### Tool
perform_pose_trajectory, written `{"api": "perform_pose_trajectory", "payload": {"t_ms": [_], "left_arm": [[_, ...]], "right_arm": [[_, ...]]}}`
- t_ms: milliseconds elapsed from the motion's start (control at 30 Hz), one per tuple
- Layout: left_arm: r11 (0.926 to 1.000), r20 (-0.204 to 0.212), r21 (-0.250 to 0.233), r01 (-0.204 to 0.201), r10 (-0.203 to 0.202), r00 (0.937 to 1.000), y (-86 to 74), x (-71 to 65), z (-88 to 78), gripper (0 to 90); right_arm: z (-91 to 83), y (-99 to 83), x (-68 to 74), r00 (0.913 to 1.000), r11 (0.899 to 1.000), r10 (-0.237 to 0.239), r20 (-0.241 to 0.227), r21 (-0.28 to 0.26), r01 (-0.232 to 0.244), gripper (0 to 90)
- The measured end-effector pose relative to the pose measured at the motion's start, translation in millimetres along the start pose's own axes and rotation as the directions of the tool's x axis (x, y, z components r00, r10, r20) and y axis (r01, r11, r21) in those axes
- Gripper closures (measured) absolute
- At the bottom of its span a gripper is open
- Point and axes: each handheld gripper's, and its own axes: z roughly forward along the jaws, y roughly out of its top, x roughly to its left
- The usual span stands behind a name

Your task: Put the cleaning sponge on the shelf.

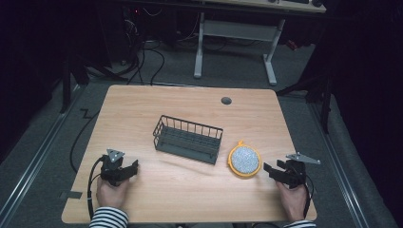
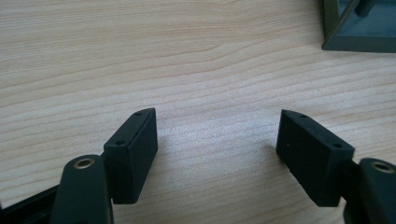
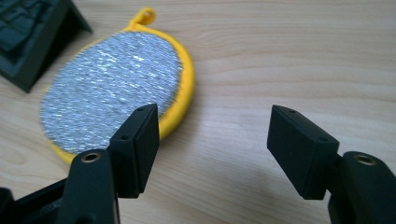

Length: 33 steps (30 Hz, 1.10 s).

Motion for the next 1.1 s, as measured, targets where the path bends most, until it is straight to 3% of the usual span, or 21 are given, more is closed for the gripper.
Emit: {"api": "perform_pose_trajectory", "payload": {"t_ms": [167,433,700,800,1100], "left_arm": [[1.0000,-0.004,0.002,0.000,0.000,1.0000,0.1,-0.9,0.0,29.4],[1.0000,-0.003,0.003,0.000,0.000,1.0000,0.1,-0.9,0.0,29.4],[1.0000,-0.003,0.003,0.001,-0.001,1.0000,0.1,-0.8,0.0,29.3],[1.0000,-0.003,0.003,0.001,-0.001,1.0000,0.1,-0.8,0.0,29.3],[1.0000,-0.003,0.002,0.001,-0.001,1.0000,0.1,-0.8,0.0,29.3]], "right_arm": [[1.4,14.3,9.7,0.9991,0.999,-0.034,-0.027,0.039,0.035,36.5],[16.0,39.3,28.6,0.9964,0.993,-0.079,-0.028,0.084,0.082,37.3],[36.1,50.1,30.3,0.9955,0.989,-0.079,-0.052,0.122,0.085,37.3],[45.3,52.0,26.7,0.9972,0.988,-0.059,-0.047,0.142,0.065,37.7],[56.5,51.7,27.7,0.9973,0.982,-0.050,-0.054,0.181,0.059,39.0]]}}
